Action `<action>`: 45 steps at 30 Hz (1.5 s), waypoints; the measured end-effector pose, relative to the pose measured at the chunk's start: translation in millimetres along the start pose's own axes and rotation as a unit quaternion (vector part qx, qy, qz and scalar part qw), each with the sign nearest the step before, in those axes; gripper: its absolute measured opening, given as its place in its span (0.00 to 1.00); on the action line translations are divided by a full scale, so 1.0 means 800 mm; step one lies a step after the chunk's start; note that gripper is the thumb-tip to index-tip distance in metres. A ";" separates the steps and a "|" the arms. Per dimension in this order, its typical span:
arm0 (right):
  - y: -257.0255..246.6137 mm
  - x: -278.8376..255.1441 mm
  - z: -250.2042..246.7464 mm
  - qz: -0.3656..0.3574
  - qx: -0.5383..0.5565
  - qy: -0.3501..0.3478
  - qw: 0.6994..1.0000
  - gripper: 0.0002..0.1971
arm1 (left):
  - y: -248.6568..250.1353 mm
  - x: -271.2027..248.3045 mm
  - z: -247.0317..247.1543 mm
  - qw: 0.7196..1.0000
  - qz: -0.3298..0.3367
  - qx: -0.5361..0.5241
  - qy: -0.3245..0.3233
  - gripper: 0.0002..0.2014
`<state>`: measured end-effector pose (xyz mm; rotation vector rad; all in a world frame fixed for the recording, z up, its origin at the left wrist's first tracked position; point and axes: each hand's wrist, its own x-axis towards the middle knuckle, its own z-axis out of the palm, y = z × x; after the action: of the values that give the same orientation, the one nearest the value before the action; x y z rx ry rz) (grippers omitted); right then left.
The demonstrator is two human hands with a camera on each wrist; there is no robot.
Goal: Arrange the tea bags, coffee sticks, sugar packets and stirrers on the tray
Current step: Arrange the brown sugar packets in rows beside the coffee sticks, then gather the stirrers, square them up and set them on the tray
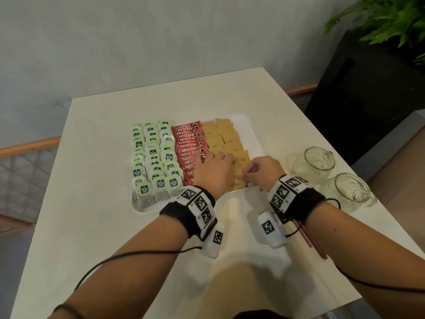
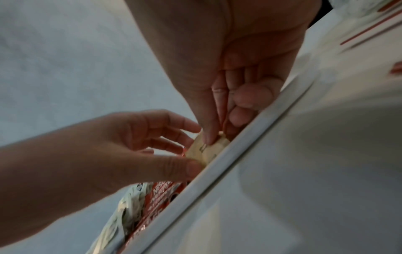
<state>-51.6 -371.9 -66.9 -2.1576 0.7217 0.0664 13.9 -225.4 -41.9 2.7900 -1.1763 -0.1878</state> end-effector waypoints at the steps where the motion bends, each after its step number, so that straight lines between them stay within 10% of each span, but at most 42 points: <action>1: 0.002 0.000 -0.004 0.001 0.006 0.009 1.000 0.10 | 0.001 0.001 0.001 1.000 0.002 0.015 -0.006 0.22; 30: -0.012 0.027 -0.035 -0.042 -0.115 -0.033 0.992 0.36 | -0.012 0.002 -0.005 0.998 -0.049 0.044 -0.007 0.33; 38: 0.006 -0.027 -0.086 -0.020 0.070 0.092 0.993 0.16 | -0.043 0.000 -0.059 0.992 -0.101 -0.006 0.079 0.21; 45: 0.055 -0.102 -0.092 0.016 0.026 0.134 0.991 0.15 | 0.032 -0.029 -0.032 0.997 0.042 -0.067 0.019 0.12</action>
<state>-156.6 -408.5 -27.1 -2.1263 0.9008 -0.2267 -15.9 -225.3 -11.5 2.6107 -1.2223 -0.1973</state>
